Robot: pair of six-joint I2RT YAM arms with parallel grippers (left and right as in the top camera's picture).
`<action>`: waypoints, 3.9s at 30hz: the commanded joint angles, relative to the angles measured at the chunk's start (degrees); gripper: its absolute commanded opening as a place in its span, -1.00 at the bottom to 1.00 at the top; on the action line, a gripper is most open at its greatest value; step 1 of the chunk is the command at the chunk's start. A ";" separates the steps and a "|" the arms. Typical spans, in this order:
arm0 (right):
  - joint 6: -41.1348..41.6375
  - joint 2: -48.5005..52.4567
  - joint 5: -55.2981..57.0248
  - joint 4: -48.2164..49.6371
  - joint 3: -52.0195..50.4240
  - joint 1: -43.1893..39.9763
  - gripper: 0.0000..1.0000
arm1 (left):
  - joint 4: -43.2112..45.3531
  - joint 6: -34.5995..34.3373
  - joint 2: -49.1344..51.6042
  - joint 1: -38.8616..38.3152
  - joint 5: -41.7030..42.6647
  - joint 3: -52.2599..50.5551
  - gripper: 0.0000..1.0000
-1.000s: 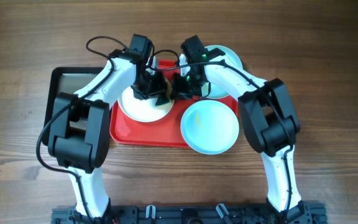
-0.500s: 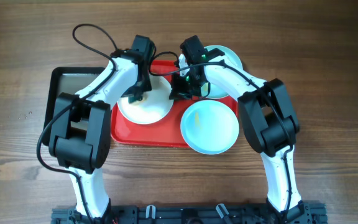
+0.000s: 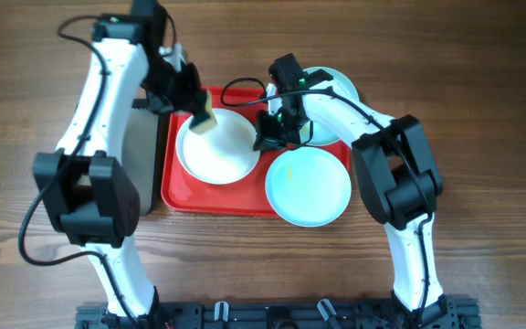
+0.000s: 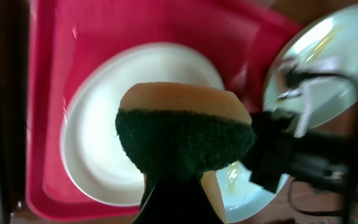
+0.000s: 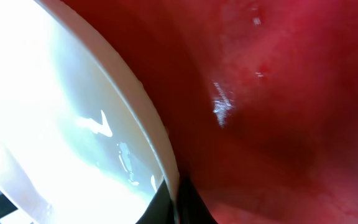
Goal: Clean dirty plates on tray and stack at the side
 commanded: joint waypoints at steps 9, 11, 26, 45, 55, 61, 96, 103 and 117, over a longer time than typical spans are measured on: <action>-2.38 -21.29 23.67 -4.48 -0.59 0.52 -0.91 | 4.00 -3.96 0.13 4.04 -9.53 3.08 -0.92; -1.68 -24.22 30.12 -5.09 -0.59 1.84 -0.91 | 4.24 -3.96 0.13 4.04 -9.51 3.08 -0.92; -0.87 -27.69 78.71 -7.91 -0.59 20.52 -0.91 | 6.67 -4.81 0.24 3.93 -9.49 -2.97 -0.92; -9.97 -27.69 114.18 -2.84 -0.59 30.97 -0.92 | 9.86 -5.01 0.24 0.39 -9.49 -5.18 -0.92; -9.92 -27.71 114.09 -2.69 -0.59 31.21 -0.91 | 10.05 -5.01 0.24 0.20 -9.49 -5.18 -0.92; -10.10 -27.71 105.18 -3.72 -0.59 30.97 -0.91 | 10.05 -5.01 0.24 0.20 -9.49 -5.18 -0.92; -3.87 -28.20 30.14 -14.12 -12.72 -52.46 -0.91 | 11.34 -5.03 0.24 -0.61 -11.87 -5.18 -0.92; -4.42 -28.17 26.84 -4.90 -25.83 -51.95 -0.92 | 11.63 -5.03 0.24 -0.61 -11.87 -5.18 -0.92; -16.31 -34.16 10.32 -17.62 -18.47 -47.95 -0.37 | 12.35 -6.32 0.24 -0.61 -11.85 -5.18 -0.92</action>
